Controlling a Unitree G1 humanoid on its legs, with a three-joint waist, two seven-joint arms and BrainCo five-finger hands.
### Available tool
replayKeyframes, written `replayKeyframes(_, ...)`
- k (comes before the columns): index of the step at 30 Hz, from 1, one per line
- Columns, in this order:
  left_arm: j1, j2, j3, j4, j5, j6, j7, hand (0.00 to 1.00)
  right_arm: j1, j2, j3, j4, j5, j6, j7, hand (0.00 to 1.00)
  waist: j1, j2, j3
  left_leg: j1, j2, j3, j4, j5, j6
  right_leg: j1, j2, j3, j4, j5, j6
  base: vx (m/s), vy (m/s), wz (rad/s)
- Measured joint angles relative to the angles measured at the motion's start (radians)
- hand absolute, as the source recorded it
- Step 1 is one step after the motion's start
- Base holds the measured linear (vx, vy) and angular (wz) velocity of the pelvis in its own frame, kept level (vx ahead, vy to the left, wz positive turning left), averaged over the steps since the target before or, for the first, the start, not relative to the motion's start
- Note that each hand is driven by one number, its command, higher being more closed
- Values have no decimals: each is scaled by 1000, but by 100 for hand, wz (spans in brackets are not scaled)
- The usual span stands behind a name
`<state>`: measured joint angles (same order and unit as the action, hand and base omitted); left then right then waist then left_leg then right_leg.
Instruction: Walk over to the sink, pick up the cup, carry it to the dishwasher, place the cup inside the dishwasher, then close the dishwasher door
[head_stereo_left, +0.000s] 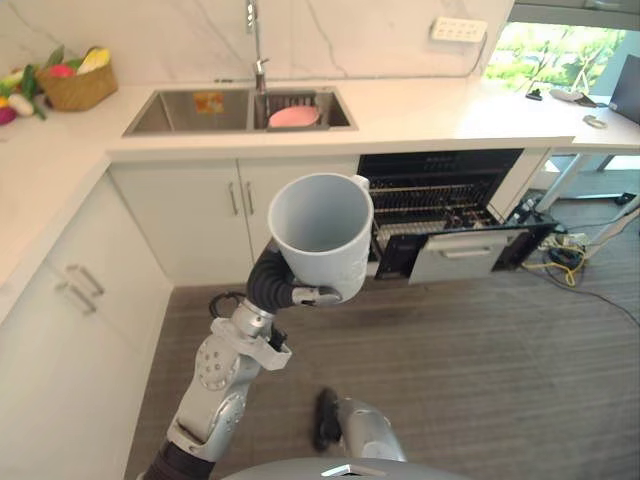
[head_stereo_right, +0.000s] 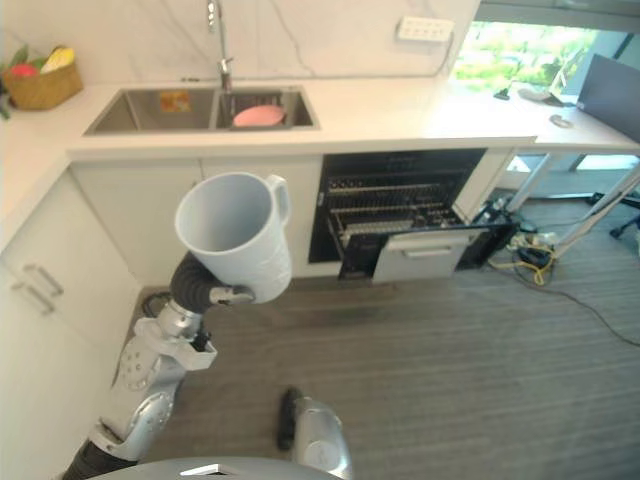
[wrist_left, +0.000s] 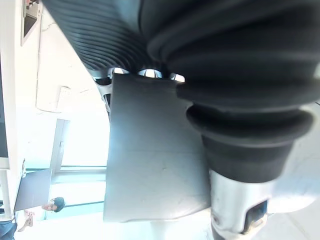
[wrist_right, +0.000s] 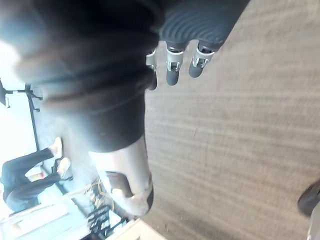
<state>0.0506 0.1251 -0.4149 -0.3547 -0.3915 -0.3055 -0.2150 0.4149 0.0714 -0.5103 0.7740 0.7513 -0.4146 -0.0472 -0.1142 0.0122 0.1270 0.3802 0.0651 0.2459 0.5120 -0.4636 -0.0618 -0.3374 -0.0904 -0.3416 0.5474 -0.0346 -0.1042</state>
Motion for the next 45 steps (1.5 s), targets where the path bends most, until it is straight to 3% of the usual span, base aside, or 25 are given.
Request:
replayKeyframes(1,-1,-20,-21,-3,0,0,-4,100,-2,-4,1,-77,4,5,-12,0,-2,51,-16,-50,56,-4,150,36,19,3,32,-13,49,-75,8,662,-63,-20)
replayKeyframes(2,-1,-32,-29,-10,0,0,-5,100,-6,-5,0,-123,9,6,-22,0,-1,74,-23,-97,81,-9,247,89,23,6,45,-20,65,-107,7,652,-54,-20)
replayKeyframes(3,-1,-55,-43,-20,0,0,-8,100,-12,-4,-1,-203,9,6,-30,0,-2,94,-24,-192,108,-37,422,286,21,26,67,-3,77,-158,10,502,-48,-26)
replayKeyframes(5,4,-69,-63,-22,2,5,-1,100,-21,-7,-2,-286,7,-25,-28,0,11,102,-22,-312,143,-64,606,538,13,114,112,39,21,-198,6,642,-44,-52)
replayKeyframes(7,7,-67,-59,-30,2,8,13,100,-59,-7,-2,-376,8,-72,-27,0,33,80,-11,-456,151,-90,720,362,33,236,153,96,-66,-221,-14,676,-18,-92)
replayKeyframes(9,41,-63,-40,-40,1,7,15,100,-77,-26,24,-503,6,-105,-30,0,72,55,-17,-538,138,-92,604,234,43,320,167,179,-134,-224,3,559,30,-133)
replayKeyframes(10,83,-66,-12,-57,0,0,8,100,-102,-59,55,-608,-5,-116,-33,0,95,42,-16,-568,117,-105,438,179,43,356,168,258,-155,-232,13,556,86,-152)
replayKeyframes(13,196,-67,9,-72,3,-51,8,100,-160,-127,81,-859,-42,-156,-72,0,149,33,-17,-596,81,-225,42,186,9,423,166,427,-167,-279,63,584,241,-174)
replayKeyframes(15,231,-66,-10,-73,6,-85,10,100,-162,-140,66,-950,-60,-196,-123,0,155,21,-19,-632,80,-248,-19,255,16,466,150,449,-146,-352,93,589,393,-91)
replayKeyframes(16,237,-50,-33,-73,17,-107,9,100,-151,-134,53,-991,-74,-233,-173,0,159,-2,-23,-640,60,-249,35,305,-27,484,122,459,-100,-419,123,545,411,-62)
replayKeyframes(18,239,-21,-68,-73,48,-109,17,100,-118,-65,58,-1025,-91,-261,-260,0,141,-58,-60,-640,17,-212,112,214,0,464,61,452,4,-450,179,561,378,-30)
replayKeyframes(20,225,-18,-98,-60,63,-108,22,100,-117,-32,91,-1035,-97,-265,-310,0,136,-86,-48,-588,5,-169,100,176,31,391,2,385,179,-383,259,502,306,-37)
replayKeyframes(22,218,-15,-121,-24,78,-104,28,100,-129,-35,124,-1045,-166,-261,-335,0,127,-71,-50,-483,15,-135,3,174,42,377,-54,243,198,-383,243,457,278,-73)
replayKeyframes(23,215,-14,-126,-6,122,-98,65,100,-182,-41,205,-1042,-243,-241,-352,0,138,-29,-81,-363,54,-59,-126,186,41,345,-85,76,104,-378,196,378,233,-140)
replayKeyframes(24,212,-13,-119,-5,142,-95,97,100,-232,-43,247,-1033,-251,-212,-351,0,140,-18,-103,-332,65,-14,-157,188,37,297,-82,1,-4,-331,151,414,237,-170)
replayKeyframes(25,205,-9,-104,-5,160,-91,125,100,-269,-42,278,-1029,-248,-189,-349,0,144,-31,-109,-325,57,9,-156,188,38,262,-79,-43,-123,-202,99,316,99,-132)
replayKeyframes(26,189,-3,-88,23,170,-84,160,100,-297,-53,313,-1023,-248,-167,-342,0,142,-46,-119,-325,38,-3,-136,184,35,248,-77,-51,-191,-80,119,303,95,-103)
replayKeyframes(27,165,-4,-73,64,186,-65,187,100,-304,-64,326,-1020,-246,-149,-331,0,144,-17,-114,-361,53,-23,-60,192,38,279,-58,-48,-265,-18,100,225,75,-78)
replayKeyframes(29,160,8,-60,71,221,-61,226,100,-332,-76,345,-997,-236,-123,-308,0,156,-9,-116,-377,34,-40,-145,173,23,285,-54,-16,-355,38,119,71,118,-82)
replayKeyframes(30,143,3,-54,64,245,-61,266,100,-363,-98,355,-982,-217,-72,-245,0,159,26,-110,-364,40,-50,-268,237,33,282,-26,-4,-406,76,130,50,160,-113)
replayKeyframes(33,92,3,8,56,304,-52,343,100,-372,-99,433,-968,-179,46,-104,0,166,13,-105,-370,25,21,-272,230,44,315,-14,4,-588,196,138,15,120,-66)
replayKeyframes(35,43,3,54,53,359,-49,402,100,-389,-99,487,-987,-162,106,-32,0,165,-35,-83,-381,11,35,-269,231,44,315,-22,1,-628,220,144,-20,61,-25)
replayKeyframes(37,38,4,92,53,402,-46,453,100,-395,-102,504,-1012,-126,140,28,0,162,-43,-82,-375,9,34,-271,231,44,321,-24,0,-628,220,145,6,41,2)
replayKeyframes(42,38,0,181,53,565,-27,631,100,-445,-144,556,-1036,-31,202,136,0,163,-29,-75,-345,-1,37,-303,236,43,337,-29,-2,-628,204,168,5,-2,-1)
replayKeyframes(45,26,-8,200,54,653,3,717,100,-445,-142,594,-1044,-7,227,153,0,158,-27,-75,-329,-6,39,-341,256,41,337,-29,-3,-628,204,167,-32,-26,-1)
